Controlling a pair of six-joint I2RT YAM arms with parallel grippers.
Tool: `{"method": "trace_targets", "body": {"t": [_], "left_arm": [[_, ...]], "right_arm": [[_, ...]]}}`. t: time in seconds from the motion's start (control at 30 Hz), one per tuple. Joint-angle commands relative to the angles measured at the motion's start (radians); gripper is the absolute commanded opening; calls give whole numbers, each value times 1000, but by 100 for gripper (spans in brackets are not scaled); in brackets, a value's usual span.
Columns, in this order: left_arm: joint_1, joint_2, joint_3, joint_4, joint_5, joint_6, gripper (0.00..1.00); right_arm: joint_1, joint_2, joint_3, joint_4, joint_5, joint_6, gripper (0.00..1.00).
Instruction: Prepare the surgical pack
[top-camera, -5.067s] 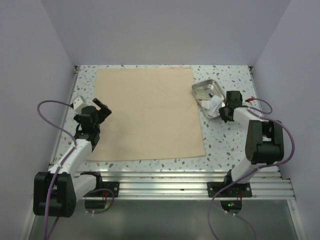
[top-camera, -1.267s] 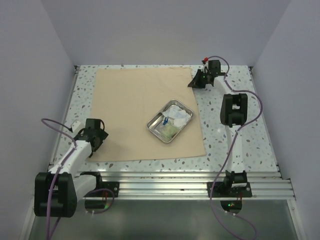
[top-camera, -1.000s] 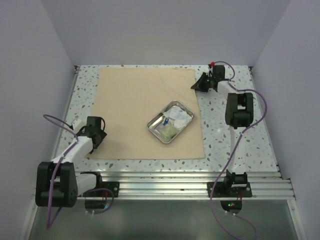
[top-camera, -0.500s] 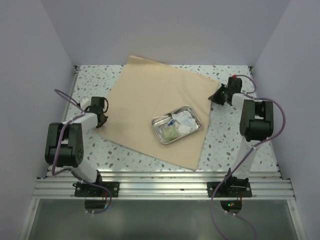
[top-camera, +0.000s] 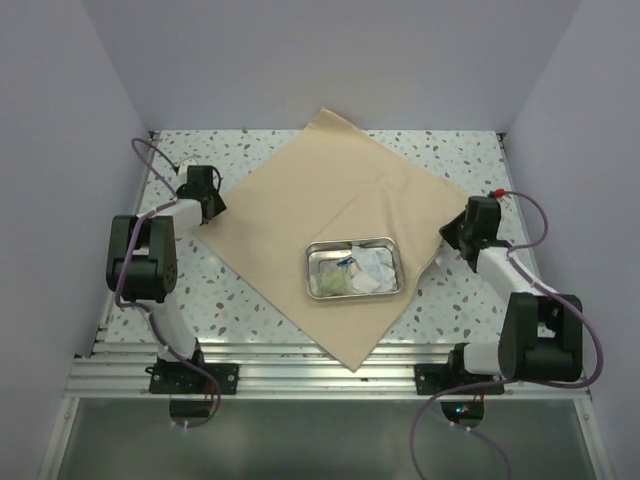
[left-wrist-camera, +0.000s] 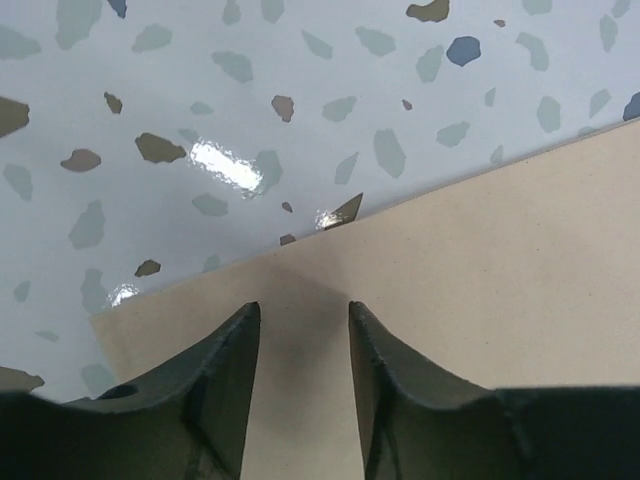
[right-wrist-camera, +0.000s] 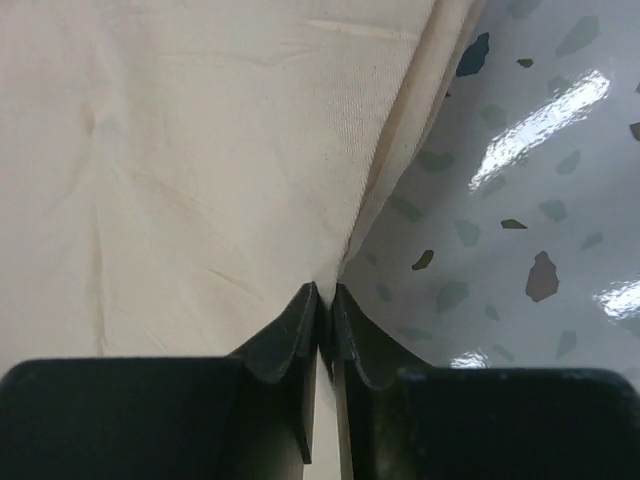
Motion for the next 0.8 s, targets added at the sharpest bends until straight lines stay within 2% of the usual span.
{"method": "trace_targets", "body": {"t": [0.0,0.03,0.1,0.13,0.17,0.3,0.37,0.4,0.47,0.5,0.6,0.67,0.77], "left_arm": [[1,9,82,-35,4,67,48],[1,6,85,-35,12,66,56],[1,-28,79,-31,6,69,64],[0,-43,75,-31,-11,75,71],[0,-74,67,-28,-25,78,73],[-15,-158,56,-57,-80,83,78],[-45,-207,44,-60,-74,92,78],[-90,-221,41,-64,-71,94,78],[-146,-255,26,-83,-81,92,78],[-189,-263,16,-87,-59,81,78],[-210,-307,-79,-42,68,22,78],[-210,-333,-146,-2,102,11,78],[-210,-368,-205,18,138,27,77]], "right_arm": [[3,-6,108,-165,113,-52,16],[1,6,131,-195,119,-61,25],[1,3,174,-248,142,-98,47],[1,-15,180,-259,148,-107,53],[3,-29,182,-262,159,-124,60],[3,-100,165,-279,149,-158,63],[6,-133,150,-279,132,-188,61],[10,-140,140,-256,31,-214,59],[24,-127,137,-247,-41,-262,58],[48,-114,142,-256,-122,-282,58],[179,-63,171,-317,-119,-351,59],[238,-52,154,-313,-141,-382,57],[262,-40,143,-321,-183,-408,55]]}}
